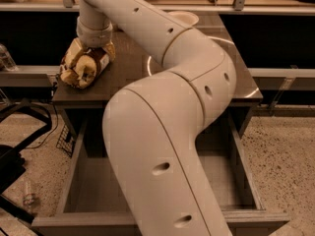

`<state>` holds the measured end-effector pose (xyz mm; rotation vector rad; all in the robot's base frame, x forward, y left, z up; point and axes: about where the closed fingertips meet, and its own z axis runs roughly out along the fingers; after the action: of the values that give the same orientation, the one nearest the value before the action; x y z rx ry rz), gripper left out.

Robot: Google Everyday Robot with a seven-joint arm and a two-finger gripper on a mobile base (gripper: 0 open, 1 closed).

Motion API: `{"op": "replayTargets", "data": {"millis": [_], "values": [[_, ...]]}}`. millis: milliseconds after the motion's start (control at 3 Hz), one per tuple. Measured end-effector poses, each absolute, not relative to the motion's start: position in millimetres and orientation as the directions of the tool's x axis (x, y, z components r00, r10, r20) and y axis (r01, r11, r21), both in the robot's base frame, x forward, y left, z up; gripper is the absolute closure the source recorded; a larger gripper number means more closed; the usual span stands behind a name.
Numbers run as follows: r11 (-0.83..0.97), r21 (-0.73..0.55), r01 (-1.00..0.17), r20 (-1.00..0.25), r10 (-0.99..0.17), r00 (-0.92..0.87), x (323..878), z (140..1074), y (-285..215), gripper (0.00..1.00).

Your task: Place brown chip bag into top drawer

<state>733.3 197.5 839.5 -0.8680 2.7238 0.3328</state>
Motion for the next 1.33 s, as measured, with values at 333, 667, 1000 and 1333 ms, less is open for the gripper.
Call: {"op": "replayTargets", "data": {"millis": [333,667,1000,1333], "values": [[0.795,0.137,-0.591,-0.315,-0.531,-0.787,733.3,842.3,197.6,0.65],[0.795,0.137,-0.591,-0.315,-0.531,-0.787,733.3,846.4,197.5,0.88],[0.795,0.137,-0.591,-0.315,-0.531,-0.787,733.2,847.4,197.5,1.0],[0.795,0.136,-0.592,-0.318,-0.531,-0.786,732.7,850.1,194.1,1.0]]}}
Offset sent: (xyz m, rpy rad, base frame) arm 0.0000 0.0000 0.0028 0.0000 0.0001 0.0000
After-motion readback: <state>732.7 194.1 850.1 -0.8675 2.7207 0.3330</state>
